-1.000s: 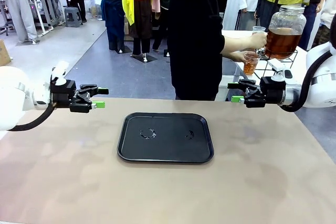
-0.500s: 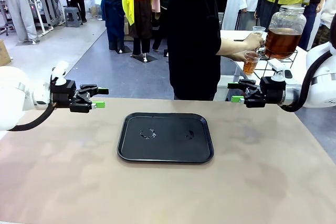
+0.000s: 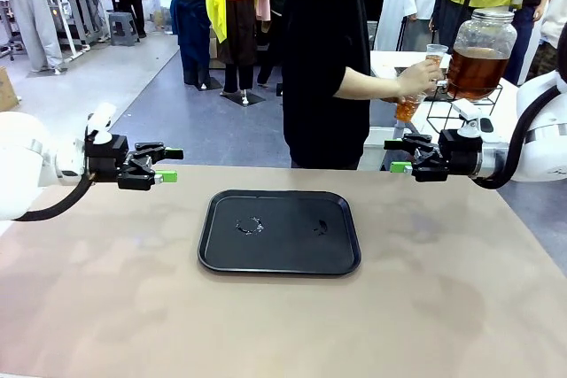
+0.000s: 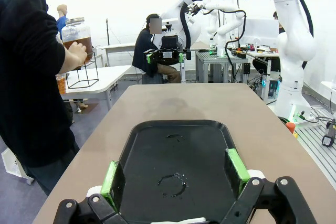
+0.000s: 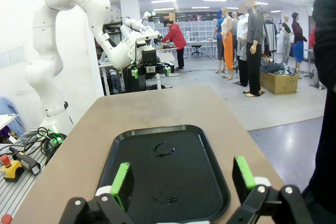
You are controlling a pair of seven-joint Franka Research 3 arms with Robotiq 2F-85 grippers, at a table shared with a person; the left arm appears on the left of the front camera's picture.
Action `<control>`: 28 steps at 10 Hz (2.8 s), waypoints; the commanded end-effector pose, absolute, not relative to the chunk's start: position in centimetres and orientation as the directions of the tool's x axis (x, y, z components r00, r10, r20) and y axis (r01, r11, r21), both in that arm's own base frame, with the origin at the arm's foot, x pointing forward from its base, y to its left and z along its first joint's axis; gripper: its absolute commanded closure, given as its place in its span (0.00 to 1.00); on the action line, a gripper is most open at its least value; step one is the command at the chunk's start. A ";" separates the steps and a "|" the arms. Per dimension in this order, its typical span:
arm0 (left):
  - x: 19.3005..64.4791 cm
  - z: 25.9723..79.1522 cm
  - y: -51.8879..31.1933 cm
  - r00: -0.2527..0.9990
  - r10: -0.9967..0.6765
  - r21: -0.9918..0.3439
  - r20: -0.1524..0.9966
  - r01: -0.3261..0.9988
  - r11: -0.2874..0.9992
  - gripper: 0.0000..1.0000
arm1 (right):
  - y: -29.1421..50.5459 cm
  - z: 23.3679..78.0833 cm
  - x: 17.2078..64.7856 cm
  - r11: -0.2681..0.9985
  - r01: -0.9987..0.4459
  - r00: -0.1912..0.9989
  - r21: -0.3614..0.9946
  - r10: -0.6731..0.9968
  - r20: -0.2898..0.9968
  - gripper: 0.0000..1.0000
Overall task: Pour the drink into the iced cup.
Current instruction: Open the gripper to release the iced cup you were holding.
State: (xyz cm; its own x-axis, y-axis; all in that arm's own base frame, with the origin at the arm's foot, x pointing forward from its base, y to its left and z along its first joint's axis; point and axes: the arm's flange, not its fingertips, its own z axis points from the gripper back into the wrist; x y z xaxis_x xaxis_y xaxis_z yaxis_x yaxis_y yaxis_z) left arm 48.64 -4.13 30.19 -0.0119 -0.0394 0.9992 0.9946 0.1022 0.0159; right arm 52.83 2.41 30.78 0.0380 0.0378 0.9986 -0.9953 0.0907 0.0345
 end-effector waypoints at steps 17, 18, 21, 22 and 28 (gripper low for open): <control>48.7 30.3 -4.3 -0.015 -0.028 0.018 0.999 0.993 0.113 0.00 | 2.5 31.1 53.2 0.088 -0.996 0.035 0.031 0.038 0.999 0.00; 48.7 30.3 -4.3 -0.015 -0.028 0.018 0.999 0.993 0.113 0.00 | 2.5 31.1 53.2 0.088 -0.996 0.035 0.031 0.038 0.999 0.00; 48.7 30.3 -4.3 -0.015 -0.028 0.018 0.999 0.993 0.113 0.00 | 2.5 31.1 53.2 0.088 -0.996 0.035 0.031 0.038 0.999 0.00; 48.7 30.3 -4.3 -0.015 -0.028 0.018 0.999 0.993 0.113 0.00 | 2.5 31.1 53.2 0.088 -0.996 0.035 0.031 0.038 0.999 0.00; 48.7 30.3 -4.3 -0.015 -0.028 0.018 0.999 0.993 0.113 0.00 | 2.5 31.1 53.2 0.088 -0.996 0.035 0.031 0.038 0.999 0.00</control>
State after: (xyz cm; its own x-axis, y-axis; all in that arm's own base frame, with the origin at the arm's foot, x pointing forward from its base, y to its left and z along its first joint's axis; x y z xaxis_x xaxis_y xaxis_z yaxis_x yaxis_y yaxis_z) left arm 48.65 -4.13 30.19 -0.0121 -0.0394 0.9992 0.9946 0.1022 0.0160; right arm 52.83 2.41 30.78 0.0380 0.0378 0.9986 -0.9953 0.0907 0.0345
